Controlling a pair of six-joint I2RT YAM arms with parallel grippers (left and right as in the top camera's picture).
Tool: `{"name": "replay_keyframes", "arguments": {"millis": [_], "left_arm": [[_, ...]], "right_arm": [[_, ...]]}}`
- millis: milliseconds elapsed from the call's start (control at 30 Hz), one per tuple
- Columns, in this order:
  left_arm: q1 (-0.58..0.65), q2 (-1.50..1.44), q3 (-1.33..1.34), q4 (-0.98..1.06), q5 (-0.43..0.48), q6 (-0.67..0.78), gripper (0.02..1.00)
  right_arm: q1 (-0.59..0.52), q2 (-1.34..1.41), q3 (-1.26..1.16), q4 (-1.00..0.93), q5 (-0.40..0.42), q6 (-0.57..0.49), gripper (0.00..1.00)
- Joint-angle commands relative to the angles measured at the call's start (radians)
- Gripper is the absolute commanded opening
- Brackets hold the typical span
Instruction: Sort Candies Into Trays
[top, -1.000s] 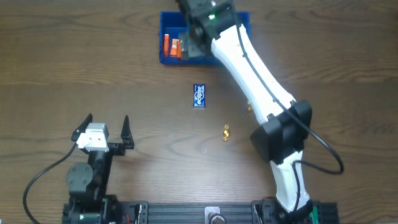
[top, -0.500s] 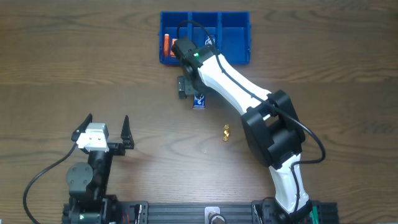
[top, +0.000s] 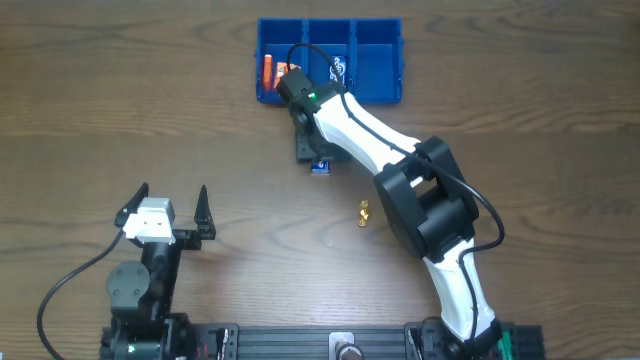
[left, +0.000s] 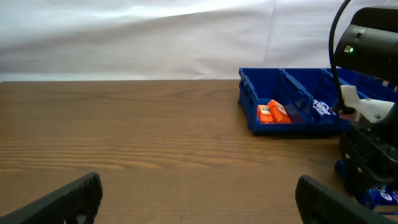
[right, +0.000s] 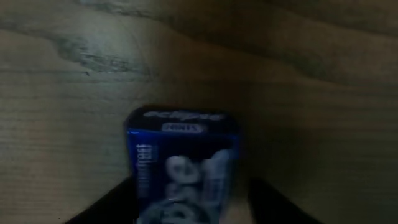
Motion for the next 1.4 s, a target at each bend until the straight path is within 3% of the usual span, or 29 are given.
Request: {"name": "replay_keyframes", "arguments": {"millis": [33,233,433,533,667,1000,1400], "left_arm": [[0.003,-0.006,-0.020,-0.032,0.009,0.007,0.996],[0.003,-0.006,-0.020,-0.032,0.009,0.007,0.996],[0.003,-0.006,-0.020,-0.032,0.009,0.007,0.998],[0.003,-0.006,-0.020,-0.033,0.009,0.007,0.998],[0.003,-0.006,-0.020,-0.032,0.009,0.007,0.998],[0.003,-0.006,-0.020,-0.033,0.009,0.007,0.996],[0.003,-0.006,-0.020,-0.032,0.009,0.007,0.998]], "right_arm": [[-0.005,0.011,-0.002,0.008,0.005,0.007,0.310],[-0.005,0.010,0.006,0.022,0.005,0.006,0.132],[-0.017,-0.134,0.012,0.012,0.005,-0.021,0.038],[-0.017,-0.297,0.012,0.016,0.067,-0.074,0.036],[-0.032,-0.440,0.072,0.057,0.217,-0.143,0.036],[-0.172,-0.169,0.428,0.128,0.209,-0.309,0.034],[-0.165,0.060,0.447,0.165,0.127,-0.305,0.034]]}}
